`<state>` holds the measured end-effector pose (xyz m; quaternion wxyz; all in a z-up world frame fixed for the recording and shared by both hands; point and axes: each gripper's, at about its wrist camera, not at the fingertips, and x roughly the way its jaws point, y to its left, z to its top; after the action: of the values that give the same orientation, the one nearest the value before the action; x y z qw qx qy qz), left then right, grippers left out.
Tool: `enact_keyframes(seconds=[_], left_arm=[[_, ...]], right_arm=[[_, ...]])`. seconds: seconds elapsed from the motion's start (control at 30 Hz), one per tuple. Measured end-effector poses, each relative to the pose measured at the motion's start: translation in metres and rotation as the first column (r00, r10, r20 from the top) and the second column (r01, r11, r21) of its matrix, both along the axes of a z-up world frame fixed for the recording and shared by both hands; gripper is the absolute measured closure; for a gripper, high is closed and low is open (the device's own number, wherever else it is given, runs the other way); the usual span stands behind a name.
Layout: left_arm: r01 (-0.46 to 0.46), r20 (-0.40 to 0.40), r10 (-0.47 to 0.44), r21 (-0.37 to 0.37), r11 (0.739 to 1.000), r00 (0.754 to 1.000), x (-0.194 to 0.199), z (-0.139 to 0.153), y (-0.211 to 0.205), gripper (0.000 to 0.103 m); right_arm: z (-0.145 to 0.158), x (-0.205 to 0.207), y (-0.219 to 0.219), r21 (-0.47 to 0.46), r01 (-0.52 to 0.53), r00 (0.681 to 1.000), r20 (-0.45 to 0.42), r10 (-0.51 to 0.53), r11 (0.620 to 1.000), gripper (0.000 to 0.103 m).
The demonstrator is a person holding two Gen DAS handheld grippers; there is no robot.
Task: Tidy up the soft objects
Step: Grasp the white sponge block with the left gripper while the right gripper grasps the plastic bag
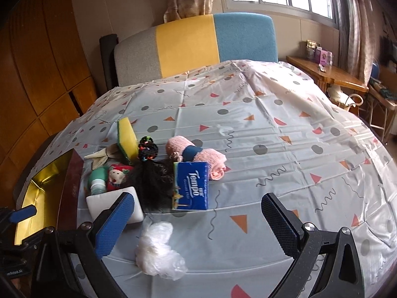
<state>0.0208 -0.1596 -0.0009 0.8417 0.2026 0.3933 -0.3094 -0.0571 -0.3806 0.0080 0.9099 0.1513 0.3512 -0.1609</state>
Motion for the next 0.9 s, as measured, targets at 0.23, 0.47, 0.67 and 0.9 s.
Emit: enact_keyframes(seconds=[0.23,0.47,0.67,0.9], left_arm=[[0.224,0.075,-0.244,0.209,0.952,0.967,0.002,-0.015,-0.061,0.016],[0.329,0.071,-0.384,0.392,0.859,0.920,0.014,-0.050,-0.099,0.005],[0.329,0.040,-0.384,0.438,0.836,0.922,0.029,-0.073,-0.112,0.008],[0.298,0.020,-0.320,0.310,0.903,0.947,0.028,-0.057,-0.099,0.050]], right_arm=[[-0.018,-0.003,-0.023,0.105,0.025,1.000,-0.016,-0.024,0.994,0.000],[-0.018,-0.002,-0.030,0.155,0.017,1.000,-0.005,-0.017,0.988,0.000],[-0.020,-0.002,-0.039,0.183,0.047,0.999,-0.012,-0.045,0.982,0.000],[-0.022,0.001,-0.040,0.213,0.022,1.000,-0.014,-0.020,0.977,0.000]])
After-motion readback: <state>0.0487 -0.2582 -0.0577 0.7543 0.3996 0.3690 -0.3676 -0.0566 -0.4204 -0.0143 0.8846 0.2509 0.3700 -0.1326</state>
